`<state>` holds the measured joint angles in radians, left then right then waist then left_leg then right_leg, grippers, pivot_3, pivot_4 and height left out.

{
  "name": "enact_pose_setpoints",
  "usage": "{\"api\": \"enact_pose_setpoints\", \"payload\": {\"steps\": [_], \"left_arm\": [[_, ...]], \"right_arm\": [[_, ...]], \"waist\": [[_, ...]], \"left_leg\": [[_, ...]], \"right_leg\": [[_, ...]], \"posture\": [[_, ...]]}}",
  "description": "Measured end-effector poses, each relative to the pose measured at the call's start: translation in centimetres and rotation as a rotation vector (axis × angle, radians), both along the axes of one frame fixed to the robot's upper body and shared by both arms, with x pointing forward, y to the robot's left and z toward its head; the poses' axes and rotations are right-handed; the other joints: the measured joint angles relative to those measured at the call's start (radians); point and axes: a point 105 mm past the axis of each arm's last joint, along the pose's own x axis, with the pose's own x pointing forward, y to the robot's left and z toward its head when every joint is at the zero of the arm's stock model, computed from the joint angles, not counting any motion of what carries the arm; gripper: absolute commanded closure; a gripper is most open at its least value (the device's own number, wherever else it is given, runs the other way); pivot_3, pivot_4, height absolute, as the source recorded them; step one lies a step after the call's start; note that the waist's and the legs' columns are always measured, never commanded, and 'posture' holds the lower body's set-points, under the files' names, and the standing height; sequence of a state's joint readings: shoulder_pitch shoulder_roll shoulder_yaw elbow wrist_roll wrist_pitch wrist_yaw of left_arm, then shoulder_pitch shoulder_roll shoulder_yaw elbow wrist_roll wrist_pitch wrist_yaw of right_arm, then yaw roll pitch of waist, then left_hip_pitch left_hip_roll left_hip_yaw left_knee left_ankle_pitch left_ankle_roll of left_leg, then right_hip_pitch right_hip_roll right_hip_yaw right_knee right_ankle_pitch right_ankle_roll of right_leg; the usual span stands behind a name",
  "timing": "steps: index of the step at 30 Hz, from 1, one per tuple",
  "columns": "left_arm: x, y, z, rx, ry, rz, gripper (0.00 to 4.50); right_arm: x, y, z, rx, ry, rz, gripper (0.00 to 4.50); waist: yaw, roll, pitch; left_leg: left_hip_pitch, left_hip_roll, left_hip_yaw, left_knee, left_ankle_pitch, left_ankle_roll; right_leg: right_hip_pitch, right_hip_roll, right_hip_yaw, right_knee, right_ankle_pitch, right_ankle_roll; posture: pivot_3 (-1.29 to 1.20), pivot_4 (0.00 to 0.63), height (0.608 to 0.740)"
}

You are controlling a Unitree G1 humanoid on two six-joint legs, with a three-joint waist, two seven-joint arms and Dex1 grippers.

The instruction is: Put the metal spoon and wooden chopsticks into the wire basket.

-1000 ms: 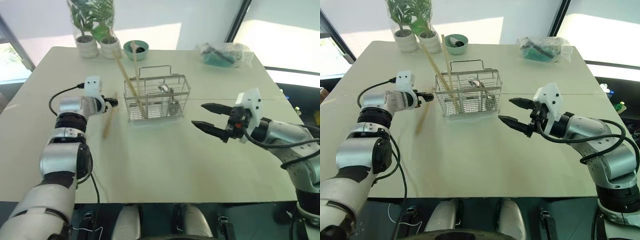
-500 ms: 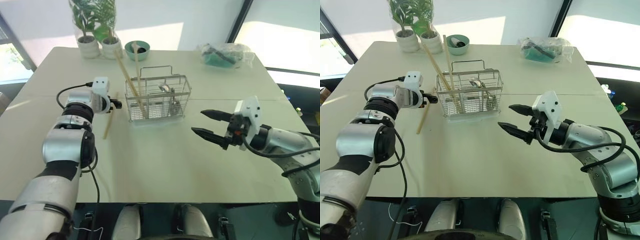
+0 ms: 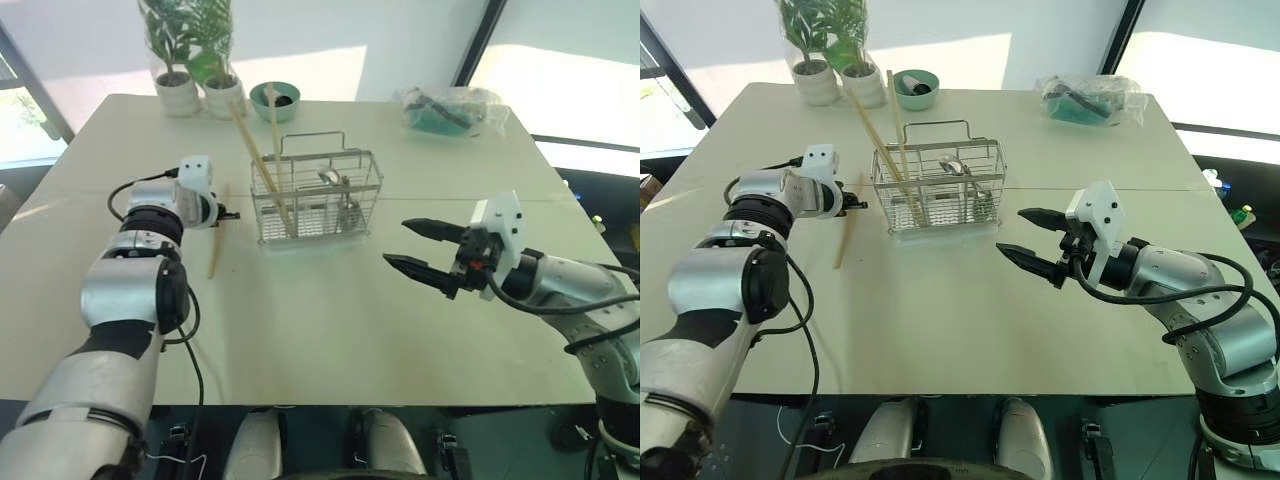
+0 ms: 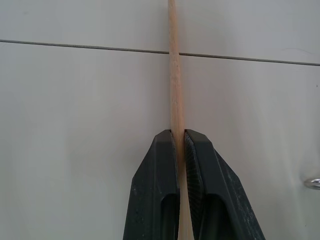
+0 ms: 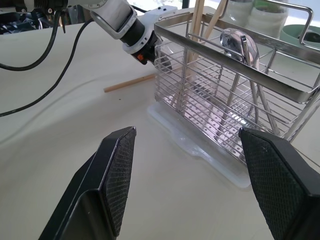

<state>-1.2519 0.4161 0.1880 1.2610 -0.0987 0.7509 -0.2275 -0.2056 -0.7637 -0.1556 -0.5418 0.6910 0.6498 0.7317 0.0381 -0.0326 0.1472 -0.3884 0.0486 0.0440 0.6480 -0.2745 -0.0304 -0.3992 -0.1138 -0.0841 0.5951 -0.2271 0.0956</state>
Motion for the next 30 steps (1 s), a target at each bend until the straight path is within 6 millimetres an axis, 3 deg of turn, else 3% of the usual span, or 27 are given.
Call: {"api": "enact_pose_setpoints", "payload": {"steps": [4, 6, 10, 14, 17, 20, 22, 24, 30], "left_arm": [[0.8, 1.1, 0.9, -0.007, -0.113, 0.033, 4.46], [1.7, 1.9, 3.4, -0.016, -0.272, 0.036, 4.46], [2.3, 3.9, 11.2, -0.107, -0.633, 0.059, 4.46], [-0.2, 5.4, 20.8, -0.201, -1.034, 0.021, 4.46], [-3.1, 4.3, 26.3, -0.248, -1.231, -0.077, 4.46], [-5.7, 1.5, 29.6, -0.289, -1.33, -0.208, 4.46], [-6.8, -1.1, 30.2, -0.301, -1.356, -0.307, 4.46], [-7.3, -3.9, 29.5, -0.313, -1.345, -0.4, 4.46], [-6.0, -9.8, 23.6, -0.385, -1.178, -0.531, 4.46]], "right_arm": [[0.0, 0.0, 0.0, -0.005, 0.001, 0.003, 1.09], [0.0, -0.2, 0.1, -0.013, 0.001, 0.001, 1.09], [0.0, -0.2, 0.4, -0.014, 0.006, 0.005, 1.09], [-0.1, -0.3, 0.3, -0.011, 0.021, 0.005, 1.09], [0.0, -0.3, 0.4, -0.005, 0.019, -0.002, 1.09], [0.1, -0.4, 1.0, 0.007, 0.006, -0.014, 1.09], [0.1, -0.4, 1.0, 0.005, 0.004, -0.016, 1.09], [0.1, -0.5, 1.0, 0.002, 0.006, -0.012, 1.09], [0.1, -0.5, 1.0, 0.0, 0.012, -0.016, 1.09]], "waist": [[-0.001, 0.0, 0.0], [-0.001, -0.002, 0.001], [-0.002, -0.001, 0.001], [-0.001, -0.001, 0.001], [0.004, -0.001, 0.001], [0.003, -0.001, 0.001], [0.003, -0.001, 0.001], [0.002, -0.001, 0.001], [-0.004, 0.0, 0.001]], "left_leg": [[0.0, 0.0, 0.0, 0.0, 0.0, 0.0], [-0.002, 0.001, 0.0, 0.0, 0.0, 0.0], [-0.002, 0.001, 0.002, -0.001, 0.0, 0.0], [-0.002, 0.001, 0.002, -0.001, 0.0, 0.0], [-0.001, 0.0, 0.001, 0.0, 0.0, 0.0], [0.0, 0.0, 0.001, 0.001, 0.0, 0.0], [0.003, 0.0, 0.0, 0.002, 0.0, 0.0], [0.005, 0.0, 0.0, 0.001, 0.0, 0.0], [0.005, 0.001, 0.001, 0.0, 0.0, 0.0]], "right_leg": [[-0.001, 0.0, 0.0, 0.0, 0.0, 0.0], [-0.004, 0.0, 0.0, 0.001, 0.0, 0.0], [-0.004, 0.0, 0.0, 0.001, 0.0, 0.0], [-0.003, 0.0, 0.0, 0.001, 0.001, 0.0], [0.0, -0.001, 0.0, 0.0, 0.0, 0.0], [0.003, -0.001, 0.0, -0.001, 0.0, 0.0], [0.005, -0.001, 0.0, -0.002, 0.0, 0.0], [0.007, -0.001, 0.0, -0.001, 0.0, 0.0], [0.005, 0.001, 0.0, 0.0, 0.0, 0.0]], "posture": [[0.0, 0.15, 0.717], [0.0, 0.15, 0.717], [0.0, 0.15, 0.717], [0.0, 0.15, 0.717], [0.0, 0.15, 0.717], [0.0, 0.15, 0.717], [0.0, 0.15, 0.717], [0.0, 0.15, 0.717], [0.0, 0.15, 0.717]]}}
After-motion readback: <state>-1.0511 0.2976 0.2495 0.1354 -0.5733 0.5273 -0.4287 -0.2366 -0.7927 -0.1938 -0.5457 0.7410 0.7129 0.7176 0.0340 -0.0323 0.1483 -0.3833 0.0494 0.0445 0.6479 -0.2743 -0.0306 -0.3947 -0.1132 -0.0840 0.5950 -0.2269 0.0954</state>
